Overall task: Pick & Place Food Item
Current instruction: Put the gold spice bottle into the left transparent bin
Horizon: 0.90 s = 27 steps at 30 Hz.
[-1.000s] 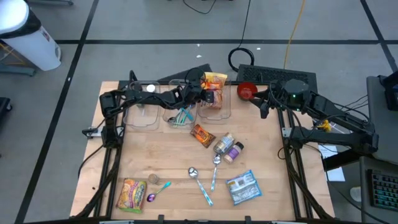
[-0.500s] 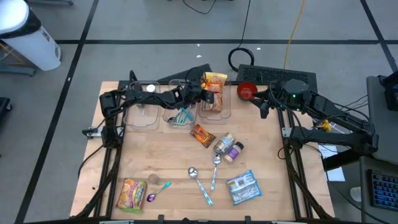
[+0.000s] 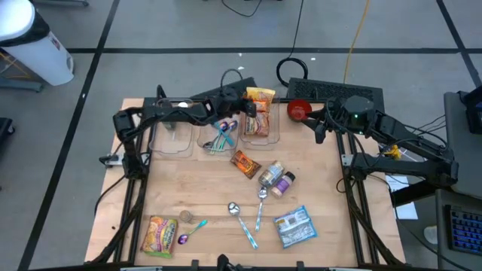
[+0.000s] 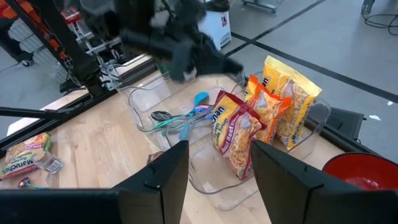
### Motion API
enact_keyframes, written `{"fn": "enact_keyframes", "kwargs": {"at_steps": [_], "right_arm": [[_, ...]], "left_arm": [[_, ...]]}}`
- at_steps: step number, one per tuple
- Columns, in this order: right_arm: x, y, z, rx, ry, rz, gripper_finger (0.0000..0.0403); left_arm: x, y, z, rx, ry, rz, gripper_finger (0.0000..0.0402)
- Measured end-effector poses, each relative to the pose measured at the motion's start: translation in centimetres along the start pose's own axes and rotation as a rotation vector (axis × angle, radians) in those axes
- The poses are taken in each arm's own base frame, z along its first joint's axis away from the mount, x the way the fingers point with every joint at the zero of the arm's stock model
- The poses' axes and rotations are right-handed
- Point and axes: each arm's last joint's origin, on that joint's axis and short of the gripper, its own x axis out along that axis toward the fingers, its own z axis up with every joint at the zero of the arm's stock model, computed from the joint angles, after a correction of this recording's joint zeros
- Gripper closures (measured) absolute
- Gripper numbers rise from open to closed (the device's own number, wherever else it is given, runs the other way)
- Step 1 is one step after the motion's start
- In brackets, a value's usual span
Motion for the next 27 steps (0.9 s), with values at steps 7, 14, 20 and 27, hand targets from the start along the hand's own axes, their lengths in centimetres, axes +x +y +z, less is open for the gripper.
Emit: {"fn": "enact_keyframes", "kwargs": {"at_steps": [7, 14, 20, 27], "right_arm": [[0.0, 0.0, 0.1, -0.025, -0.01, 0.001, 0.0238], [0.2, 0.2, 0.6, -0.044, -0.055, 0.012, 0.0238], [0.8, 0.2, 0.7, -0.03, -0.05, 0.012, 0.0238], [2.7, 0.2, 0.3, 0.157, 0.019, 0.01, 0.0238]], "left_arm": [[-5.0, -0.5, 6.2, 0.066, -0.152, -0.108, 0.035], [-12.4, -1.8, 10.6, 0.168, -0.169, -0.399, 0.035], [-19.3, -1.8, 11.6, 0.194, -0.023, -0.607, 0.035], [-25.7, -1.6, 10.8, 0.292, 0.052, -0.651, 0.035]]}}
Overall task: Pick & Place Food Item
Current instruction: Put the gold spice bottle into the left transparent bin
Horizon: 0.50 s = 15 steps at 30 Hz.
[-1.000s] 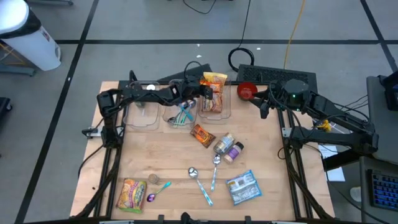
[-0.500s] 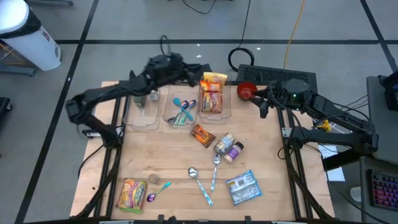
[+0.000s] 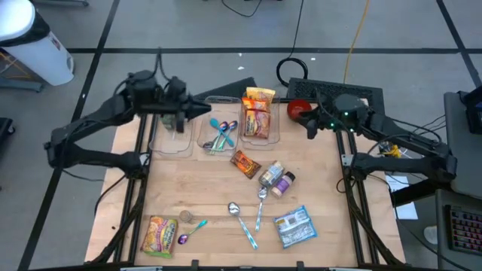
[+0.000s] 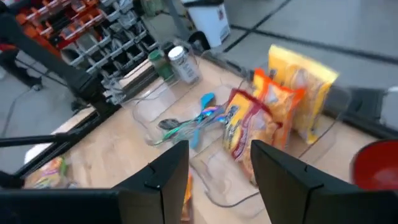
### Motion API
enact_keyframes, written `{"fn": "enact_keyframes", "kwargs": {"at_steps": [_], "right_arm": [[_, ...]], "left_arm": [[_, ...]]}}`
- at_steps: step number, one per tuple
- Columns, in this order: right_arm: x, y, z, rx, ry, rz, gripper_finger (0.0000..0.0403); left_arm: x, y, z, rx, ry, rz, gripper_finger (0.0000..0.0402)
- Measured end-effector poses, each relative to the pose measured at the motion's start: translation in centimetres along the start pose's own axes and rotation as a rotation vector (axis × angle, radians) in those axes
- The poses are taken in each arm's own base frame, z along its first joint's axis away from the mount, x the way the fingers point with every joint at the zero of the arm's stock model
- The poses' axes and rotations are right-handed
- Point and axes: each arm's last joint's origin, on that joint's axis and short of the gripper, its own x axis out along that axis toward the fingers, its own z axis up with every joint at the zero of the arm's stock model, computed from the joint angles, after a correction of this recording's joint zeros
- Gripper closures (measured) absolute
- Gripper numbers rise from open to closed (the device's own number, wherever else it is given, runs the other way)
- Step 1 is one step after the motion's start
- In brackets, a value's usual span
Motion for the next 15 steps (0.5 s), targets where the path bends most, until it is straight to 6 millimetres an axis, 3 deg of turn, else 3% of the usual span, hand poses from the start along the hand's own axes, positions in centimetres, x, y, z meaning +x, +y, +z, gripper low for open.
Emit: {"fn": "enact_keyframes", "kwargs": {"at_steps": [7, 15], "right_arm": [[4.0, 1.8, -1.7, 0.059, -0.103, 0.235, 0.0238], [6.9, 3.7, -5.3, 0.097, -0.22, 0.472, 0.0238]], "left_arm": [[-0.7, -2.2, -3.7, 0.027, -0.089, -0.036, 0.035], [0.6, -2.7, -9.2, -0.177, -0.159, -0.155, 0.035]]}}
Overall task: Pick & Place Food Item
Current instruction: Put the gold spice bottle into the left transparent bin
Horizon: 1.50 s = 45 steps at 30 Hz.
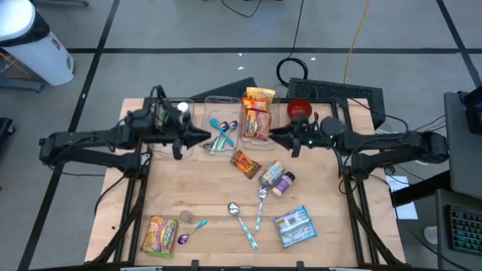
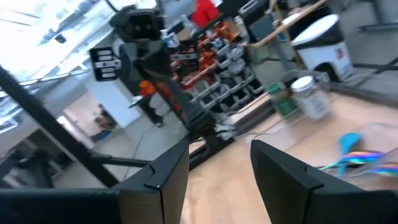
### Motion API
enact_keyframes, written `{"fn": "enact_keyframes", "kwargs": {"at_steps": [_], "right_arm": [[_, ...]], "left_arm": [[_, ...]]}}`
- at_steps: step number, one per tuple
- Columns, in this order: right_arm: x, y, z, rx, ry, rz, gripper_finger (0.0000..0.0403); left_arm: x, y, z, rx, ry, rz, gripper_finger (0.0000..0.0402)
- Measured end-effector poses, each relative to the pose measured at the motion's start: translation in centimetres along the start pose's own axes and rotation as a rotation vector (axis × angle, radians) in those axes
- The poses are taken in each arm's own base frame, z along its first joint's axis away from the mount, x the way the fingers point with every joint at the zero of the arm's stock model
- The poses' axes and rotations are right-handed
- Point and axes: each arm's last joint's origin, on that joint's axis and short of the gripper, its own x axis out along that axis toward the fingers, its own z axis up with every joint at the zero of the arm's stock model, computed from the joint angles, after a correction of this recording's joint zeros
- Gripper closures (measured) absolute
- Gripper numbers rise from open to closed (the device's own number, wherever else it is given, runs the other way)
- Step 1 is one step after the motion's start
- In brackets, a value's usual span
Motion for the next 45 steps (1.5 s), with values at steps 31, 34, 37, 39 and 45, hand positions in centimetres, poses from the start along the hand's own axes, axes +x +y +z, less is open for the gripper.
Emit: {"fn": "enact_keyframes", "kwargs": {"at_steps": [31, 34, 37, 39, 45], "right_arm": [[2.2, 8.4, 3.9, -0.44, 0.207, 0.04, 0.0239], [2.2, 8.3, 3.7, -0.472, 0.221, 0.037, 0.0238], [2.1, 8.0, 3.4, -0.495, 0.265, 0.023, 0.0238], [2.0, 7.8, 3.1, -0.506, 0.3, 0.011, 0.0239], [1.7, 7.2, 2.3, -0.512, 0.403, -0.023, 0.0239]], "left_arm": [[9.3, -2.5, 2.8, -0.027, -0.324, -0.431, 0.0187], [10.1, -3.4, 4.2, -0.001, -0.361, -0.463, 0.0156], [10.8, -3.9, 5.1, 0.014, -0.369, -0.477, 0.0135], [11.4, -3.9, 5.0, 0.021, -0.303, -0.498, 0.0126], [12.2, -3.9, 2.8, -0.05, 0.045, -0.408, 0.0127]]}}
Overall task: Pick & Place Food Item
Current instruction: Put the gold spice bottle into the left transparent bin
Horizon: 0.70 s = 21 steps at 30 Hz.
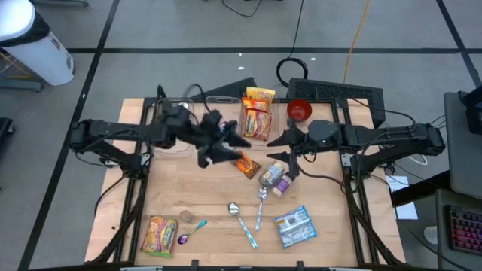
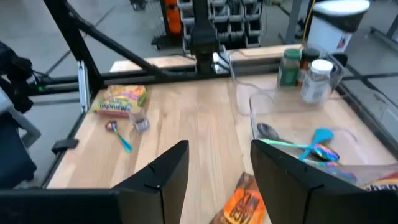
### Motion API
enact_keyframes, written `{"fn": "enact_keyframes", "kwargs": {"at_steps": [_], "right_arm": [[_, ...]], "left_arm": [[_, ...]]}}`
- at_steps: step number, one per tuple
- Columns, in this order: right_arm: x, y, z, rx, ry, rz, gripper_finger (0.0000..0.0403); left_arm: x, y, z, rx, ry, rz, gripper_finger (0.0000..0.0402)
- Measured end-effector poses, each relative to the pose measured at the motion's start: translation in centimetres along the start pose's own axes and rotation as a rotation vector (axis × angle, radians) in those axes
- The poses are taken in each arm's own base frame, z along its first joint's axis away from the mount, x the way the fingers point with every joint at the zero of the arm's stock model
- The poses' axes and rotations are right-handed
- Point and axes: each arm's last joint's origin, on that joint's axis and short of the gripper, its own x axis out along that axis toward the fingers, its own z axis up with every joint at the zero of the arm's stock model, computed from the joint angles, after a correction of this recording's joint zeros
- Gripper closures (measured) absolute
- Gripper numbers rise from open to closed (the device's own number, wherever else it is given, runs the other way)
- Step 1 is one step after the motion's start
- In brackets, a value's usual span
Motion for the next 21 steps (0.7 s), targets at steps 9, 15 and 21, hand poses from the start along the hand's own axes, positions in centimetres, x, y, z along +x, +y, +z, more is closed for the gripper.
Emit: {"fn": "enact_keyframes", "kwargs": {"at_steps": [9, 15, 21], "right_arm": [[-0.1, 0.0, -1.6, -0.051, 0.166, 0.038, 0.0239], [0.7, 1.7, -3.0, -0.218, 0.274, 0.12, 0.0238], [1.9, 2.4, -3.8, -0.208, 0.324, 0.142, 0.0231]], "left_arm": [[0.0, 0.1, -4.8, -0.135, 0.381, 0.208, 0.0152], [-1.0, 0.6, -6.7, -0.142, 0.545, 0.372, 0.0158], [-1.5, 0.9, -7.0, -0.125, 0.572, 0.467, 0.0158]]}}
